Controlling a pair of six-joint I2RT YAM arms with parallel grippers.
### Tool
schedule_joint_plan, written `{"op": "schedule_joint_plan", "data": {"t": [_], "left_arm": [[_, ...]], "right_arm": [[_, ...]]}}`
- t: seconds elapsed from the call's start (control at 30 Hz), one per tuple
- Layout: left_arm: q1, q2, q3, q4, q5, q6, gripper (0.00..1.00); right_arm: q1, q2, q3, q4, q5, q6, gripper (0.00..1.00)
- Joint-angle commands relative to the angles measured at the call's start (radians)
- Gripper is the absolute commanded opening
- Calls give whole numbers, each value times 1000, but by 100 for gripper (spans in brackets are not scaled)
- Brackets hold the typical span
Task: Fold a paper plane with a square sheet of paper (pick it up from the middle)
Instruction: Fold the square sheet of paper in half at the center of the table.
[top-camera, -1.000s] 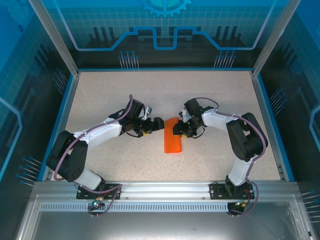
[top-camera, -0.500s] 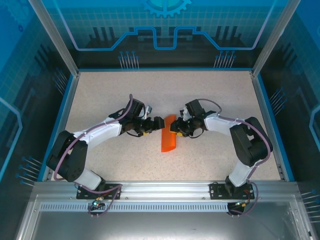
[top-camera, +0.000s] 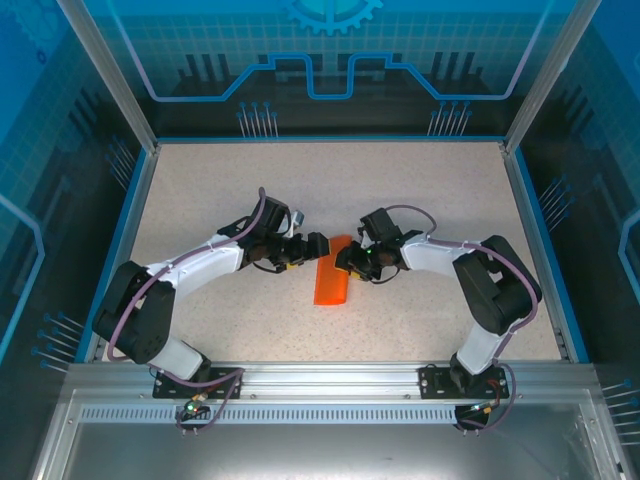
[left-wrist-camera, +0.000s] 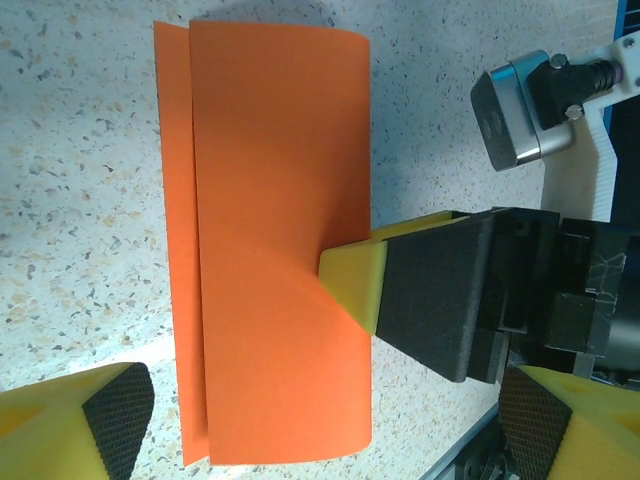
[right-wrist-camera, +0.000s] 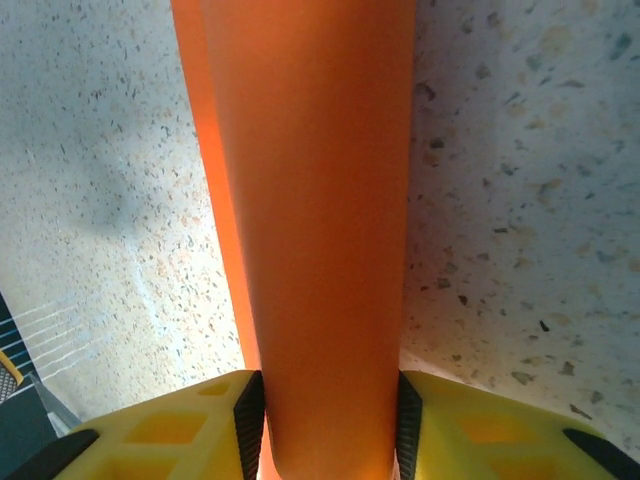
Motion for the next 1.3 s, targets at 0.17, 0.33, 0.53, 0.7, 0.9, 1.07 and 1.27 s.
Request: {"op": "schedule_joint_plan", "data": {"t": [0.17,0.33,0.53,0.7,0.9,1.07,1.27], "left_arm": [[-6,16,17,-30,-36,-6,91],[-6,18,10,-56,-99,-46,76],[-5,7,-14,-32,-126,-95,55],[-5,3,-19,-30,-136,-106,43],[-6,-17,-36,-17,-157,-122,35],[-6,-17,-41,-11,-151,-120,28],[-6,-5,-47,8,-140,-122,19]], "right_arm": [[12,28,40,-79,-20,-90,49],[18,66,90,-159,9,-139,51],[34,97,137,-239,55,-166,52],[41,130,159,-277,76,-160,54],[47,149,164,-294,103,-132,55],[48,160,170,-318,119,-131,55],[56,195,197,-359,144,-131,54]]}}
